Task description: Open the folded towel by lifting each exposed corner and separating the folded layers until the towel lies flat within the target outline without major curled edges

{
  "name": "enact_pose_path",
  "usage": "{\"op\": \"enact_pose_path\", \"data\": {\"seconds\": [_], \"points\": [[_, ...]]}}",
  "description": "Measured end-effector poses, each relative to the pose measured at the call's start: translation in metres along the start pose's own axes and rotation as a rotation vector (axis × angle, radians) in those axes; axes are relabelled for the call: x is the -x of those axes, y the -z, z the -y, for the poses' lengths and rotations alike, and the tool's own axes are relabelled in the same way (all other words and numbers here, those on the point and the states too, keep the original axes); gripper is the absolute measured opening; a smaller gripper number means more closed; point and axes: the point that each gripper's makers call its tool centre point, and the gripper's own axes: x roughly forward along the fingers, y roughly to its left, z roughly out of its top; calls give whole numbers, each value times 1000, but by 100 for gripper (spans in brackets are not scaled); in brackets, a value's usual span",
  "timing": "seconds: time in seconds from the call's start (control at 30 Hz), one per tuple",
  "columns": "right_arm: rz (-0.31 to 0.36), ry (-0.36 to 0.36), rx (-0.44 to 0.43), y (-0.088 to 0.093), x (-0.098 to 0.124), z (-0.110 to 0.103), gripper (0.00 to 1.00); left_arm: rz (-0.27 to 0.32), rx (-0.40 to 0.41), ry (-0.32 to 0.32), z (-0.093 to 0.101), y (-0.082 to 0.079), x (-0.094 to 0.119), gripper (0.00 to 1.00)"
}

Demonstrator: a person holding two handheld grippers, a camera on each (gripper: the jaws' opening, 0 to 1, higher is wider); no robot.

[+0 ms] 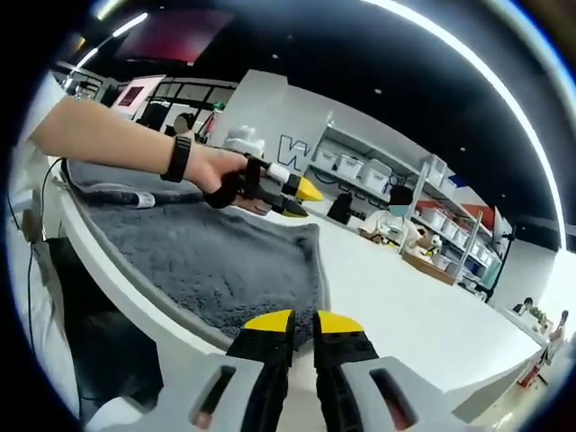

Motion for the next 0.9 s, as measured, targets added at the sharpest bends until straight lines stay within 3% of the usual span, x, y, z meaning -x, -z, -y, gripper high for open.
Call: {"op": "enact_pose_path", "data": {"seconds": [0.17,0.47,0.73,0.9], "points": [[-7,17,-27,4,3,7,2,-58,-9,-17,-6,15,-6,37],[-16,22,-43,9,3,9,2,-74,-8,-2,-3,26,-15,41],[-16,32,-45,9,6,12,1,-126,-13,-27,-9,41,-20,45],[-3,26,-40,5,7,10,1,-125,-14,-33,-6,41,-18,49]]}}
